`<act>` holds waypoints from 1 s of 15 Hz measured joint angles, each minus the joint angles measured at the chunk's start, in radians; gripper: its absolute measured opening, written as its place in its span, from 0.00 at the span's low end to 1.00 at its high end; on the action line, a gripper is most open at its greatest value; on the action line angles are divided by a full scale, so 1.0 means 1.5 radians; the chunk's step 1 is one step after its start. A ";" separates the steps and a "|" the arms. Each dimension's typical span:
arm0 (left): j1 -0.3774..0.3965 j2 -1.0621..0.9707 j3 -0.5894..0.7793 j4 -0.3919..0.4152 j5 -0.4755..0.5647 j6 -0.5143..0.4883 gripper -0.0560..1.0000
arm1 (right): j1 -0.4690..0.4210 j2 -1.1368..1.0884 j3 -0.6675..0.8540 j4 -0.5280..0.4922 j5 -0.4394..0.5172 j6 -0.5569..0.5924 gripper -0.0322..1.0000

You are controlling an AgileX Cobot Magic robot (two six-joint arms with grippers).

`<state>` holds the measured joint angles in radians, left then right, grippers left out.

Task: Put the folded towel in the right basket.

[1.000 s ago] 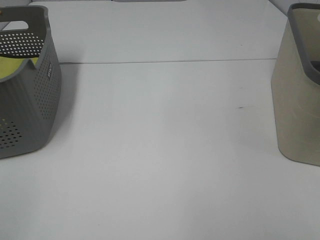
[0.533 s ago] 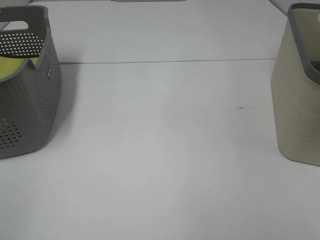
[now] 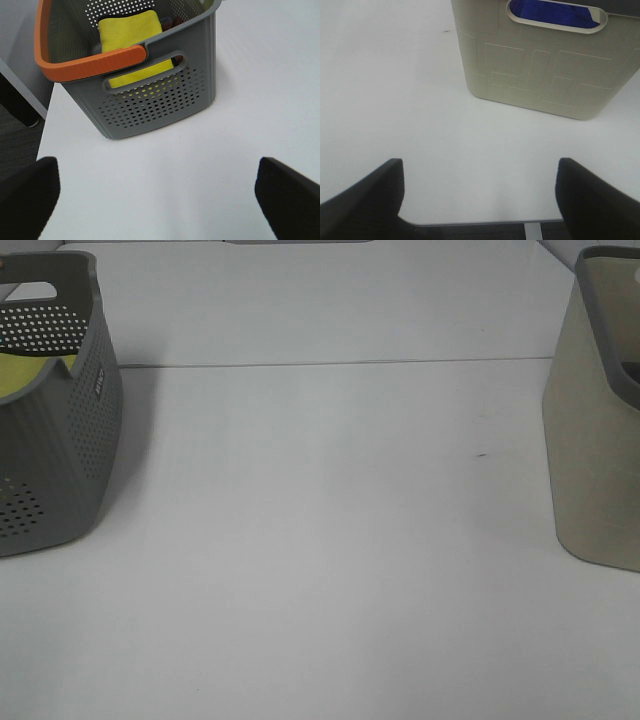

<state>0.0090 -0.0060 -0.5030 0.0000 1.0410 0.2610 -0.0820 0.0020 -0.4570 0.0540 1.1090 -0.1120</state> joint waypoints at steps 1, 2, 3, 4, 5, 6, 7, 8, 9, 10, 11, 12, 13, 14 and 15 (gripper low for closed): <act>0.000 0.000 0.000 0.000 0.000 0.000 0.99 | 0.000 0.000 0.000 0.000 0.000 0.000 0.81; 0.000 0.000 0.000 0.000 0.000 0.000 0.99 | 0.000 0.000 0.000 0.000 0.000 0.000 0.81; 0.000 0.000 0.000 0.000 0.000 0.000 0.99 | 0.000 0.000 0.000 0.000 0.000 0.000 0.81; 0.000 0.000 0.000 0.000 0.000 0.000 0.99 | 0.000 0.000 0.000 0.000 0.000 0.000 0.81; 0.000 0.000 0.000 0.000 0.000 0.000 0.99 | 0.000 0.000 0.000 0.000 0.000 0.000 0.81; 0.000 0.000 0.000 0.000 0.000 0.000 0.99 | 0.000 0.000 0.000 0.000 0.000 0.000 0.81; 0.000 0.000 0.000 0.000 0.000 0.000 0.99 | 0.000 0.000 0.000 0.000 0.000 0.000 0.80; 0.000 0.000 0.000 0.000 0.000 0.000 0.99 | 0.000 0.000 0.000 0.000 -0.001 0.000 0.80; 0.000 0.000 0.000 0.000 0.000 0.000 0.99 | 0.000 0.000 0.000 0.000 -0.001 0.000 0.80; 0.000 0.000 0.000 0.000 0.000 0.000 0.99 | 0.000 0.000 0.000 0.000 -0.001 0.000 0.80; 0.000 0.000 0.000 0.000 0.000 0.000 0.99 | 0.000 0.000 0.000 0.000 -0.001 0.000 0.80; 0.000 0.000 0.000 0.000 0.000 0.000 0.99 | 0.000 0.000 0.000 0.000 -0.001 0.000 0.80; 0.000 0.000 0.000 0.000 0.000 0.000 0.99 | 0.000 0.000 0.000 0.000 -0.001 0.000 0.80; 0.000 0.000 0.000 0.000 0.000 0.000 0.99 | 0.000 0.000 0.000 0.000 -0.001 0.000 0.80; 0.000 0.000 0.000 0.000 0.000 0.000 0.99 | 0.000 0.000 0.000 0.000 -0.001 0.000 0.80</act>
<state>0.0090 -0.0060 -0.5030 0.0000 1.0410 0.2610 -0.0820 0.0020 -0.4570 0.0540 1.1080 -0.1120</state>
